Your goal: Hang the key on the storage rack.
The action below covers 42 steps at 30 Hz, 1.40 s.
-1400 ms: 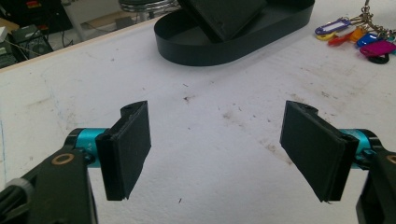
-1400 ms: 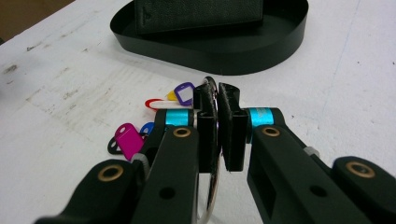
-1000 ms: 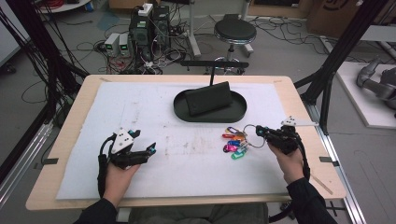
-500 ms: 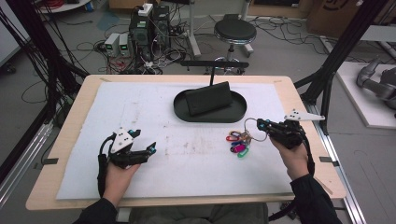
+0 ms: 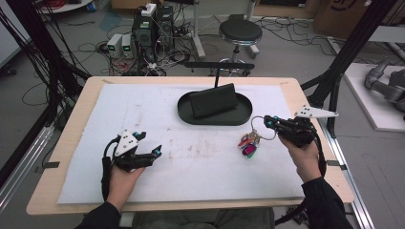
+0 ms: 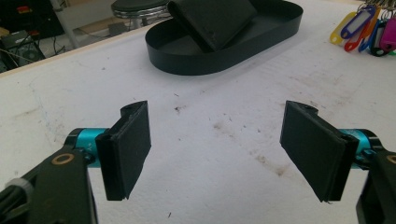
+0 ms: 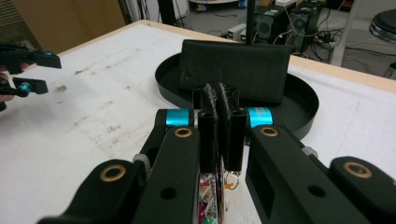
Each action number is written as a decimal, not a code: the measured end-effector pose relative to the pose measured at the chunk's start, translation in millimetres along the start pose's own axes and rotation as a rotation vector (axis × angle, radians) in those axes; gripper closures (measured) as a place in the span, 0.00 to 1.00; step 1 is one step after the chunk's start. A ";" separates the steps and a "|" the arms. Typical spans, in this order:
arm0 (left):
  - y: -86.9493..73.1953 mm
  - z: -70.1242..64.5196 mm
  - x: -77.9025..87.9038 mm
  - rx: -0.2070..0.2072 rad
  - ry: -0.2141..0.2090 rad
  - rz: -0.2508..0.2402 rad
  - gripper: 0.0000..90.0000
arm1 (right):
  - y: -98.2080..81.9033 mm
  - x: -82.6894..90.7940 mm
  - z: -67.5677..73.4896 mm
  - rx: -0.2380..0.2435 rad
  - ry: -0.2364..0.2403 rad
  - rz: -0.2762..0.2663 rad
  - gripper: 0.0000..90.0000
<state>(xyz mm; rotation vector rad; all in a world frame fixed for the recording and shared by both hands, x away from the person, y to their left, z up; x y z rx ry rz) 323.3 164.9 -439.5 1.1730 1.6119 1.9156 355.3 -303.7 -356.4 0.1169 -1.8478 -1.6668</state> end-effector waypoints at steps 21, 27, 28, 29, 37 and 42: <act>21.4 -12.3 -14.2 -0.005 -0.119 -0.053 0.27 | 23.4 4.4 15.9 0.038 0.069 -0.049 0.98; 33.6 -19.3 -21.0 -0.023 -0.183 -0.064 0.27 | 28.4 4.6 22.1 0.048 0.101 -0.064 0.98; 36.3 -20.9 -22.5 -0.027 -0.204 -0.068 0.27 | 29.4 4.7 23.6 0.049 0.112 -0.067 0.98; 38.5 -22.6 -24.1 -0.026 -0.219 -0.073 0.27 | 30.8 4.6 25.5 0.052 0.121 -0.073 0.98; 58.6 -33.2 -37.7 -0.035 -0.324 -0.106 0.28 | 37.6 2.7 43.1 0.085 0.199 -0.088 0.98; 70.5 -41.7 -49.3 -0.043 -0.394 -0.117 0.28 | 40.9 1.6 56.3 0.100 0.269 -0.102 0.98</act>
Point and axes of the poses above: each handheld gripper's, and its own axes: x roughly backward along the jaws, y roughly out of its top, z roughly to its left, the point moved 3 cm from there along -x, roughly forward along the jaws, and after that the axes turned 14 degrees about -y, right-handed, at the moved point
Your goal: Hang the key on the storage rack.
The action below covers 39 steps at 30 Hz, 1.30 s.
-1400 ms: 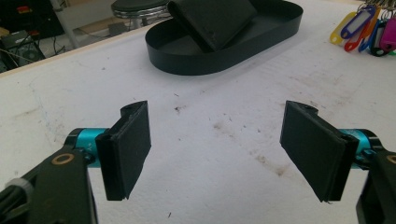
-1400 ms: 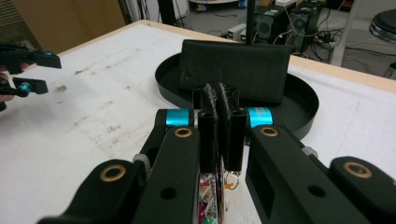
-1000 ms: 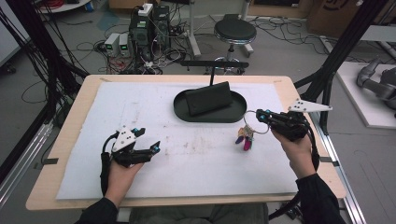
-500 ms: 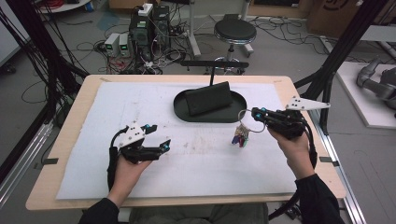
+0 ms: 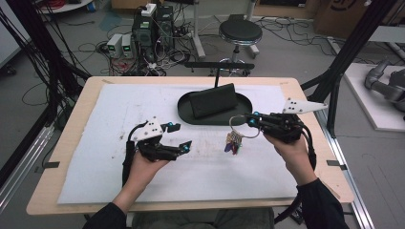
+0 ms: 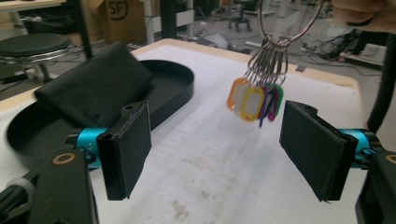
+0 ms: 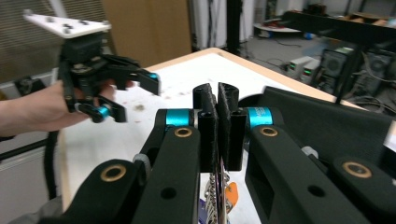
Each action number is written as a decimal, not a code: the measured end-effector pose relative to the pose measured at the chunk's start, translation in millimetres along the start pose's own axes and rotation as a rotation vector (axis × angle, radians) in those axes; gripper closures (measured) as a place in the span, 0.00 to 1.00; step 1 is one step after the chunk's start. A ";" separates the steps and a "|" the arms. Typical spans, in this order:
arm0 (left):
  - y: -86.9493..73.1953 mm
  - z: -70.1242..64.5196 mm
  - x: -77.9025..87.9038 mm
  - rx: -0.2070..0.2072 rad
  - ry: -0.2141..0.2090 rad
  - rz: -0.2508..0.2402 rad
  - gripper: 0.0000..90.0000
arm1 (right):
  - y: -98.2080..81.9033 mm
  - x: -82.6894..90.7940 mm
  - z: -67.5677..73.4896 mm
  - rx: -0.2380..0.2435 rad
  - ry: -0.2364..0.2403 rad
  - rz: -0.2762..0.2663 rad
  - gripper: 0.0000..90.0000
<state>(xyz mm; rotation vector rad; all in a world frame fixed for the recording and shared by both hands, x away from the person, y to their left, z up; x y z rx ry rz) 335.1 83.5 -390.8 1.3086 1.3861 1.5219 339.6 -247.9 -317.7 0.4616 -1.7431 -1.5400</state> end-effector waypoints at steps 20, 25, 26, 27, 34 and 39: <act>24.4 -11.5 -32.6 -0.052 -0.155 -0.047 0.35 | 4.4 -23.7 39.0 0.059 0.171 0.019 0.98; 25.5 -13.7 -34.6 -0.066 -0.166 -0.046 0.43 | 4.0 -29.3 44.7 0.066 0.195 0.023 0.98; 25.8 -14.1 -34.9 -0.071 -0.166 -0.047 0.44 | 3.9 -29.8 46.0 0.065 0.197 0.028 0.98; 25.9 -14.3 -35.0 -0.074 -0.164 -0.046 0.45 | 3.7 -31.2 47.6 0.067 0.202 0.029 0.98; 26.5 -14.7 -32.6 -0.097 -0.161 -0.043 0.57 | 3.3 -35.3 52.2 0.068 0.217 0.032 0.98; 26.5 -15.5 -31.3 -0.107 -0.169 -0.049 0.66 | 2.9 -36.2 53.5 0.068 0.222 0.037 0.98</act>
Point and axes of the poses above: each handheld gripper's, and its own axes: x roughly backward along the jaws, y roughly out of its top, z roughly to its left, the point moved 3 cm from there along -x, roughly forward along the jaws, and after that the axes turned 14 degrees about -y, right-handed, at the moved point
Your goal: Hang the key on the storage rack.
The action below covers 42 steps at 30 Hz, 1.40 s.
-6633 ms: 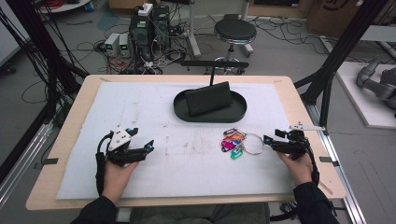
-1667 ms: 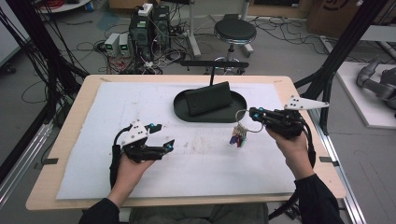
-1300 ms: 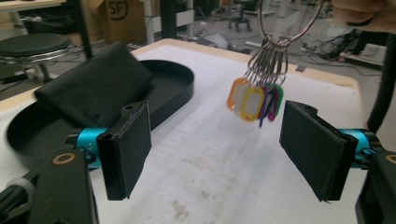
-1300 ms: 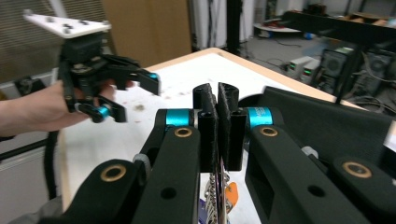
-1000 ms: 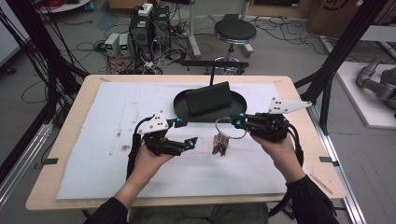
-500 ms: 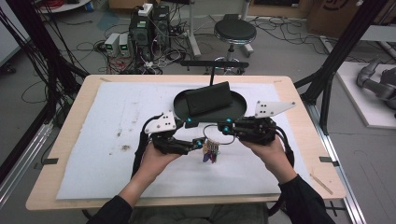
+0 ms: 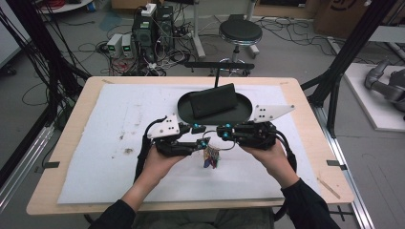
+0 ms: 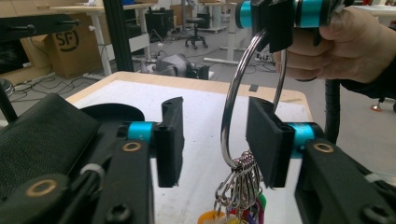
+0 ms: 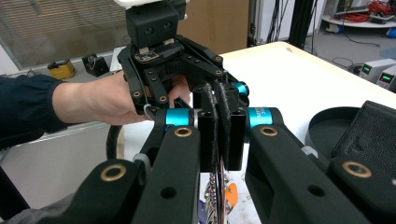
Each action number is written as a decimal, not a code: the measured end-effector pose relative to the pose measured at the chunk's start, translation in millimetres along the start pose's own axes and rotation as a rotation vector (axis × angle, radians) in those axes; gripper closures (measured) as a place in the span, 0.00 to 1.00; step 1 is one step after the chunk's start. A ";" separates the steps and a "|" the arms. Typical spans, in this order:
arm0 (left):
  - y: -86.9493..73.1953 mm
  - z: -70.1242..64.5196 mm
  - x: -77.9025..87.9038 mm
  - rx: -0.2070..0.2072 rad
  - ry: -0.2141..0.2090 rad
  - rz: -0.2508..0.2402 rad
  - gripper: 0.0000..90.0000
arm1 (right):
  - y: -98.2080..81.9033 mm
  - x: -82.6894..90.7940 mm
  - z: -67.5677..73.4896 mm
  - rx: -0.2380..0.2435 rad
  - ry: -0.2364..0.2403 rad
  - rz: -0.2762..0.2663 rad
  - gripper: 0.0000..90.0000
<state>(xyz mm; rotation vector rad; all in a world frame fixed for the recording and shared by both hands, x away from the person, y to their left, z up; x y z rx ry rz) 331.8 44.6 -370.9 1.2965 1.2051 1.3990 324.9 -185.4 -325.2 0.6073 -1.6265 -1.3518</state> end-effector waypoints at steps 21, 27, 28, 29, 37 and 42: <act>1.1 -2.8 4.2 -0.046 -0.020 -0.019 0.95 | -1.8 -0.1 -4.0 -0.006 0.003 -0.005 0.98; 2.4 -3.1 4.9 -0.049 -0.015 -0.023 0.95 | -2.0 -0.1 -4.7 -0.009 0.003 -0.011 0.97; 2.9 -3.2 5.2 -0.049 -0.015 -0.025 0.96 | -1.9 -0.4 -5.0 -0.008 0.002 -0.016 0.97; 3.3 -2.7 5.8 -0.049 -0.021 -0.030 0.96 | -1.9 -0.2 -4.9 -0.010 0.004 -0.014 0.97; 7.7 0.2 7.1 -0.067 -0.010 -0.040 0.96 | -1.7 4.9 -9.7 -0.015 -0.056 -0.035 0.78; 13.4 6.6 10.7 -0.072 0.016 -0.052 0.96 | -5.4 17.6 -20.3 -0.034 -0.124 -0.065 0.58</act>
Point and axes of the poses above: each handheld gripper's, and its own axes: x roughly backward along the jaws, y roughly out of its top, z roughly to its left, the point moved 3 cm from there along -x, roughly forward along the jaws, and after that the axes turned 14 degrees about -y, right-handed, at the moved point
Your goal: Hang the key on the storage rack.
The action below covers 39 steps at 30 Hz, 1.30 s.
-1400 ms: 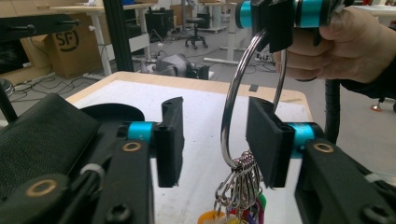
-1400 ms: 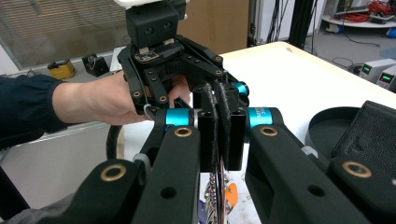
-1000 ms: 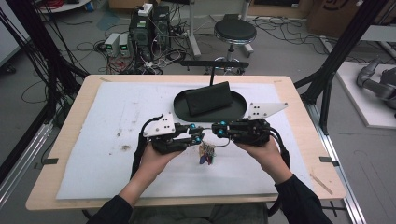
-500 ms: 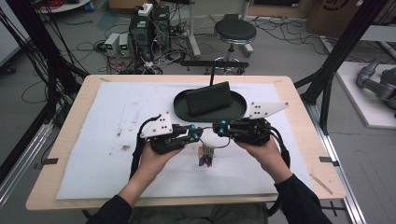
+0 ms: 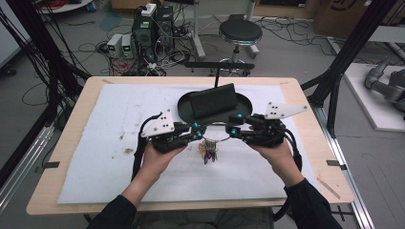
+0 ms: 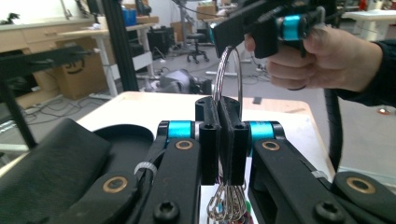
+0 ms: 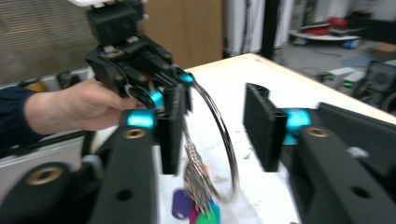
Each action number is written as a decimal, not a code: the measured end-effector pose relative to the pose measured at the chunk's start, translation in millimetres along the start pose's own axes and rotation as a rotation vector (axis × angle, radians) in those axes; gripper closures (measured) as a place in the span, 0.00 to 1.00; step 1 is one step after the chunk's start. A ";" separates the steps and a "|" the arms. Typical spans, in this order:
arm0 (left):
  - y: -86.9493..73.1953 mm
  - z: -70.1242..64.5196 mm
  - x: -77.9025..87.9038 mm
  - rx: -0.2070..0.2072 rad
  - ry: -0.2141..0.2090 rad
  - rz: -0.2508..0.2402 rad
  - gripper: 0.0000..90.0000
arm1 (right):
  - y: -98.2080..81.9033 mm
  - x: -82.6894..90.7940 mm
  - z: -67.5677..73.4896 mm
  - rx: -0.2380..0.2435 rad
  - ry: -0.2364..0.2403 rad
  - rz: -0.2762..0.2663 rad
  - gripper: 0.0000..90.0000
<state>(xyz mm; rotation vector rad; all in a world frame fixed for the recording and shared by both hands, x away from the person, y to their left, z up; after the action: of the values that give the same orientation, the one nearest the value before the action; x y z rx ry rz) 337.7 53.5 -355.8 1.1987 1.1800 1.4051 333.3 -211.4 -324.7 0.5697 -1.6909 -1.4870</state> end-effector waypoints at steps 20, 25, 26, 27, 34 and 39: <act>24.3 38.1 12.7 -0.034 0.156 0.008 0.96 | -78.2 41.8 -81.0 -0.172 -0.473 0.025 0.38; 28.8 48.9 14.6 -0.033 0.184 0.008 0.96 | -85.2 46.3 -86.7 -0.190 -0.503 0.033 0.38; 29.8 51.6 14.6 -0.034 0.193 0.002 0.96 | -85.5 47.1 -86.6 -0.192 -0.507 0.033 0.38; 30.4 54.0 14.8 -0.032 0.193 0.002 0.96 | -85.6 48.0 -86.9 -0.191 -0.512 0.029 0.38; 34.0 69.0 12.3 -0.026 0.225 -0.007 0.96 | -86.1 50.9 -87.1 -0.187 -0.520 0.024 0.38; 36.5 80.6 11.3 -0.016 0.249 -0.018 0.96 | -86.4 53.5 -88.5 -0.190 -0.525 0.020 0.38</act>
<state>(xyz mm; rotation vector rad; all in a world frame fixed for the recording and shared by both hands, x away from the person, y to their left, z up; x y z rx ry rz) 414.4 68.3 -312.9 1.0193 1.3431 1.5808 358.2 -324.1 -394.3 0.0546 -1.8981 -1.8686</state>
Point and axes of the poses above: each handheld gripper's, and its own axes: x roughly backward along the jaws, y roughly out of its top, z roughly to its left, the point moved 3 cm from there along -x, roughly forward along the jaws, and after that the axes turned 14 degrees about -y, right-handed, at the moved point
